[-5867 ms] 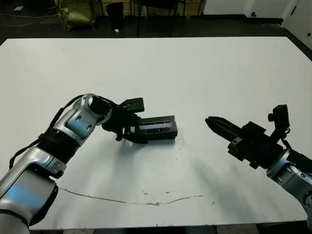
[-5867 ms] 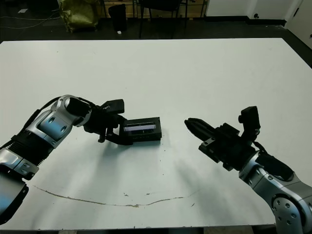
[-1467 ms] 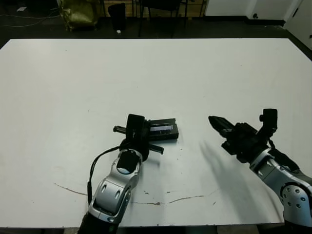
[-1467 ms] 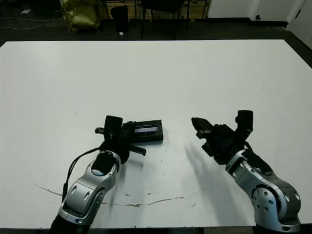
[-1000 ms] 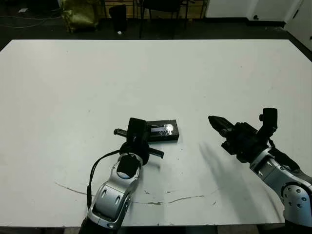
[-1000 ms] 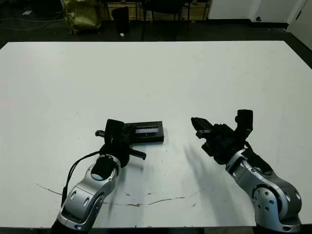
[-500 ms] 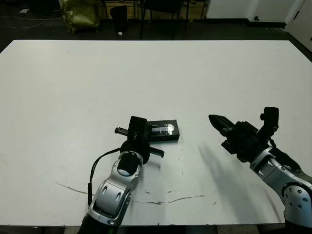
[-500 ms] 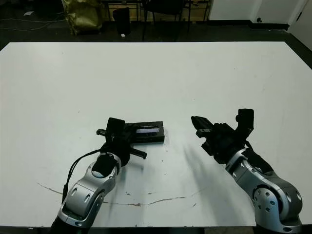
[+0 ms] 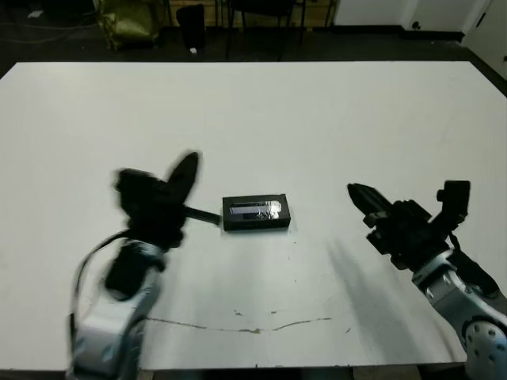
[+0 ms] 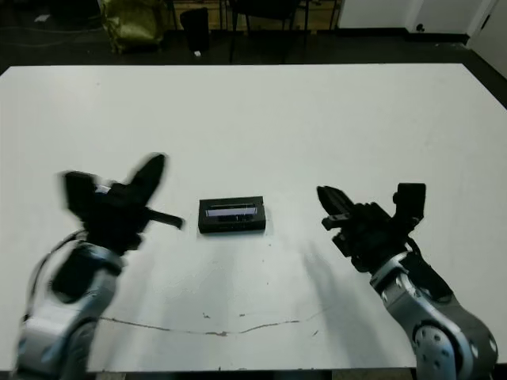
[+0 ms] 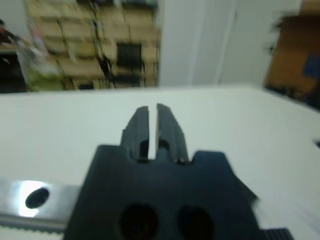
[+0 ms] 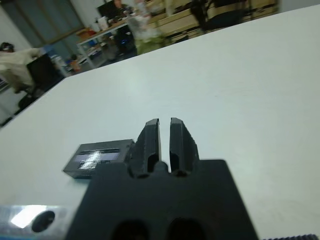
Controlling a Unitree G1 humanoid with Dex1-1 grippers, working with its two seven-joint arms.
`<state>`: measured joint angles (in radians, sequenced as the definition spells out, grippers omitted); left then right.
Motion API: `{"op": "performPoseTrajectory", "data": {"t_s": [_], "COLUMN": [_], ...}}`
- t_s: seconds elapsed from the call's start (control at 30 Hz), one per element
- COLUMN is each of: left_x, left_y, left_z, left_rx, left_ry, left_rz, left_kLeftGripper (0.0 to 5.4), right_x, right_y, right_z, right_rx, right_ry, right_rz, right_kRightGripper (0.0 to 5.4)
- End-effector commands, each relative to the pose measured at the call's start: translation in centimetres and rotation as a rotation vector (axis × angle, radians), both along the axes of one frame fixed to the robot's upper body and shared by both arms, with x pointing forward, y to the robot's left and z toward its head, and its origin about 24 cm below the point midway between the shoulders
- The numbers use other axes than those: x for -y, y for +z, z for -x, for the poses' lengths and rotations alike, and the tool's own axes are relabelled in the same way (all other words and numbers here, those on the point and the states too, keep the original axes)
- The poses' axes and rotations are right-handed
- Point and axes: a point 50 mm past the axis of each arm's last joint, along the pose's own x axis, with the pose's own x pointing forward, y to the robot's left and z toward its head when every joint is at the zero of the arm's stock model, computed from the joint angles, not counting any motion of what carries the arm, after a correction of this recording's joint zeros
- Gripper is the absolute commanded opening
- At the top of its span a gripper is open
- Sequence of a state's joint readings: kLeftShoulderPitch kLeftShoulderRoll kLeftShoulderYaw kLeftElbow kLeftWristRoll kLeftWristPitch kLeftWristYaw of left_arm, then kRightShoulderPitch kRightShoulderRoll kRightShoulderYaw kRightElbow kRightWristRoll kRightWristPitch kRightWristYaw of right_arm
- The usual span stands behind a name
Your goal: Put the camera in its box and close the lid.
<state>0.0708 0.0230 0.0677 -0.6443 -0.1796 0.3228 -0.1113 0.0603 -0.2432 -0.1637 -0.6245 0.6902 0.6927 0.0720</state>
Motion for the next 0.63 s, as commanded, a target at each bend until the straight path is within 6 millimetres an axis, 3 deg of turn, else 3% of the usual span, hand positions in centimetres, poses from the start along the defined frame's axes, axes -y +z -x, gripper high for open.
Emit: {"op": "performPoseTrajectory", "data": {"t_s": [0.03, 0.23, 0.4, 0.63], "left_x": [-1.9, -3.6, -3.6, -2.8], "left_y": [-1.3, -4.2, -6.6, -7.4], "left_z": [1.3, 3.4, 4.1, 4.1], "left_rx": [-0.04, -0.115, -0.147, -0.132], "left_ry": [0.084, 0.17, 0.191, 0.203], "left_rz": [0.078, 0.212, 0.189, 0.165], "left_kLeftGripper": [0.02, 0.02, 0.02, 0.02], "right_x": [0.0, -0.5, -1.3, -1.4], "right_y": [-0.7, -2.0, -2.9, -3.0], "right_z": [0.6, 1.2, 1.4, 1.5], "right_rx": [-0.013, 0.023, 0.054, 0.074], "right_ry": [-0.053, -0.061, -0.08, -0.069], "right_rz": [0.046, 0.112, 0.151, 0.18], "right_kRightGripper": [0.0, 0.0, 0.0, 0.0]}}
